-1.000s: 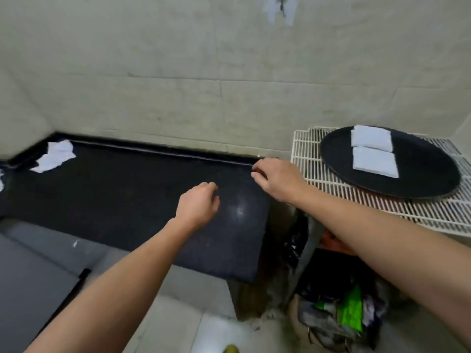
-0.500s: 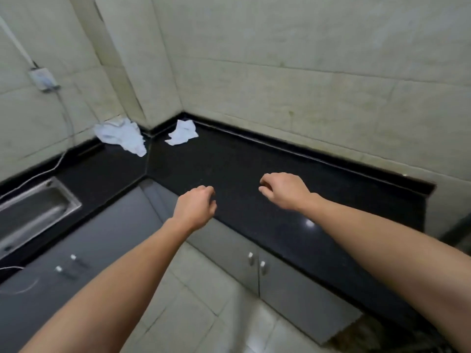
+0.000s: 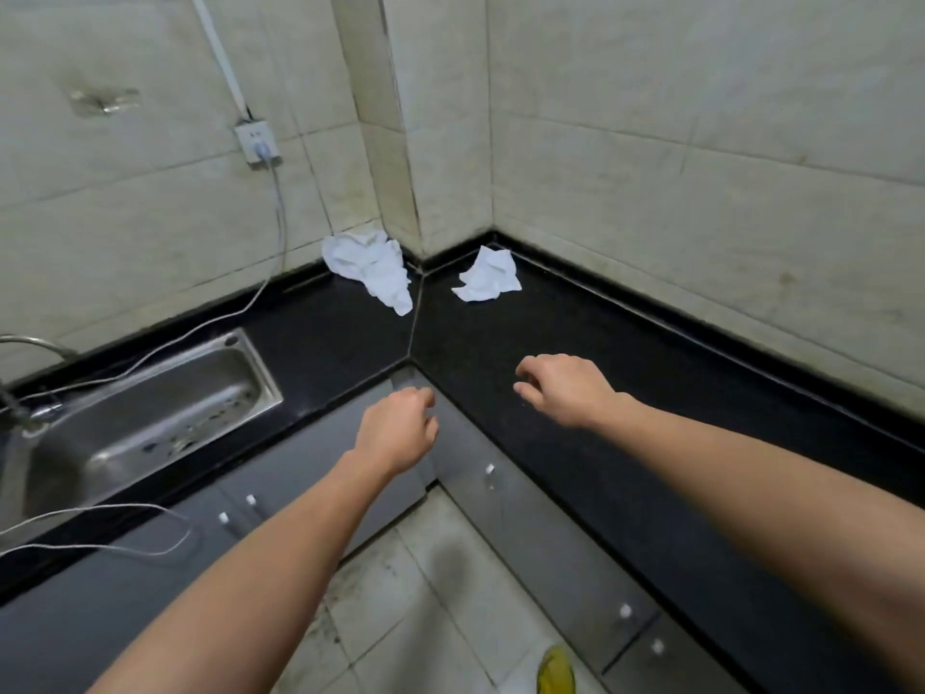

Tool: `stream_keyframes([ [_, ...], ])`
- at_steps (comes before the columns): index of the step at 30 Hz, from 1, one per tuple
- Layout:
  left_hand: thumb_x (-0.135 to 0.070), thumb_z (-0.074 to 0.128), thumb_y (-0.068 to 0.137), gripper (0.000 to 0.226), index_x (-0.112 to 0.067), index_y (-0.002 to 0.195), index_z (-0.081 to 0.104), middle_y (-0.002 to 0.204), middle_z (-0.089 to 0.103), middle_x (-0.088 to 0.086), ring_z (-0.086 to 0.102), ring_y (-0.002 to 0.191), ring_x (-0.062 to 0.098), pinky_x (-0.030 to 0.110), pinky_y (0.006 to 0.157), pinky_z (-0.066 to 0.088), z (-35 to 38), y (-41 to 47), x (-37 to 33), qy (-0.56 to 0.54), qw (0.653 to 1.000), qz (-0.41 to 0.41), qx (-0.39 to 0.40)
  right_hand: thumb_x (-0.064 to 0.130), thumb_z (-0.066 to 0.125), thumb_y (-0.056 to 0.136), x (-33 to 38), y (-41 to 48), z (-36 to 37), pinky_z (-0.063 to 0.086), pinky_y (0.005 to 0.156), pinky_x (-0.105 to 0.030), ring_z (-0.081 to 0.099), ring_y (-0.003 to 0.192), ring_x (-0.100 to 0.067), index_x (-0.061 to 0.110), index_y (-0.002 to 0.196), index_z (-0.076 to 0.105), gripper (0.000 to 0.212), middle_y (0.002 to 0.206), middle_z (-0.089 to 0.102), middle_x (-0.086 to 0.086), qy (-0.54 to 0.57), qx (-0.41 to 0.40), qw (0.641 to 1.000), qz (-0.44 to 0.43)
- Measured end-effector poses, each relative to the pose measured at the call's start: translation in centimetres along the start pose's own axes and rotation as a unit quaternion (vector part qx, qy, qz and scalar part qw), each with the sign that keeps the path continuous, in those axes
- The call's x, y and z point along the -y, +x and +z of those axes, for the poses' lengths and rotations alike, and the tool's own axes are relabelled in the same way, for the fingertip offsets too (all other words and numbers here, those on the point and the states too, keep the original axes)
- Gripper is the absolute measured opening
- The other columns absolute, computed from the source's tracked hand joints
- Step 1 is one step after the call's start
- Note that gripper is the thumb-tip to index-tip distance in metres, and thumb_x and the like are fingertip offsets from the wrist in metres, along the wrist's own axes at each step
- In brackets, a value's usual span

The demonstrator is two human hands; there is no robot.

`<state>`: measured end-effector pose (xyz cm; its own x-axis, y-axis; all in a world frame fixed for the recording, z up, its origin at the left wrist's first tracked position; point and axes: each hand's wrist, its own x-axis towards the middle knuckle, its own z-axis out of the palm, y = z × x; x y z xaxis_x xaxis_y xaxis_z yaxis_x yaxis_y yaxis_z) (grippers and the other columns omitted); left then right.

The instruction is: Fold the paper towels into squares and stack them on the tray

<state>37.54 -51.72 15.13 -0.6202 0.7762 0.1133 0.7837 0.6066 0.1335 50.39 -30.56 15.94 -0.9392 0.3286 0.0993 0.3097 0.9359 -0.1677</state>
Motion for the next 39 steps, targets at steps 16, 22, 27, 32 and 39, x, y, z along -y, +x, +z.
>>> stream_keyframes([
  [16,-0.031,0.049,0.090,0.021,-0.019,0.104,0.058,0.104,0.061,0.002,0.060,0.097,0.027,0.038,0.078,0.051,4.2,23.8,8.0,-0.014,0.996,-0.035,0.077,0.042,0.048,0.095,-10.1,24.4,8.0,0.051,0.081,-0.037,0.061,0.102,-0.023,0.023,0.119,0.057,0.031,0.112,0.065,0.000,0.048,0.117,0.990,0.070],
  [22,-0.030,0.049,0.092,0.027,-0.019,0.114,0.058,0.110,0.062,0.002,0.060,0.101,0.025,0.037,0.080,0.048,7.1,32.1,10.9,-0.013,0.994,-0.011,0.107,0.041,0.048,0.095,-13.3,30.9,10.6,0.050,0.079,-0.037,0.061,0.098,-0.023,0.023,0.117,0.058,0.030,0.109,0.065,0.000,0.073,0.133,0.980,0.129],
  [27,-0.030,0.050,0.091,0.023,-0.018,0.108,0.058,0.105,0.062,0.001,0.060,0.095,0.024,0.036,0.078,0.048,10.7,40.7,14.0,-0.042,0.990,0.031,0.135,0.042,0.050,0.094,-15.1,37.2,13.7,0.049,0.078,-0.035,0.060,0.097,-0.021,0.025,0.118,0.057,0.030,0.110,0.065,0.001,0.089,0.149,0.966,0.192],
  [32,-0.030,0.050,0.092,0.021,-0.017,0.106,0.058,0.101,0.060,0.002,0.059,0.092,0.021,0.035,0.076,0.048,13.9,49.0,17.4,-0.069,0.979,0.083,0.172,0.041,0.051,0.092,-16.3,43.8,16.4,0.046,0.076,-0.033,0.060,0.103,-0.025,0.024,0.118,0.058,0.031,0.114,0.064,-0.003,0.102,0.171,0.944,0.263],
  [39,-0.030,0.051,0.092,0.019,-0.017,0.103,0.058,0.098,0.059,0.000,0.058,0.090,0.020,0.035,0.078,0.049,19.3,56.4,21.4,-0.111,0.964,0.099,0.221,0.036,0.051,0.092,-17.8,54.2,19.1,0.048,0.087,-0.037,0.056,0.113,-0.028,0.020,0.132,0.049,0.043,0.126,0.059,-0.006,0.108,0.188,0.922,0.321],
])
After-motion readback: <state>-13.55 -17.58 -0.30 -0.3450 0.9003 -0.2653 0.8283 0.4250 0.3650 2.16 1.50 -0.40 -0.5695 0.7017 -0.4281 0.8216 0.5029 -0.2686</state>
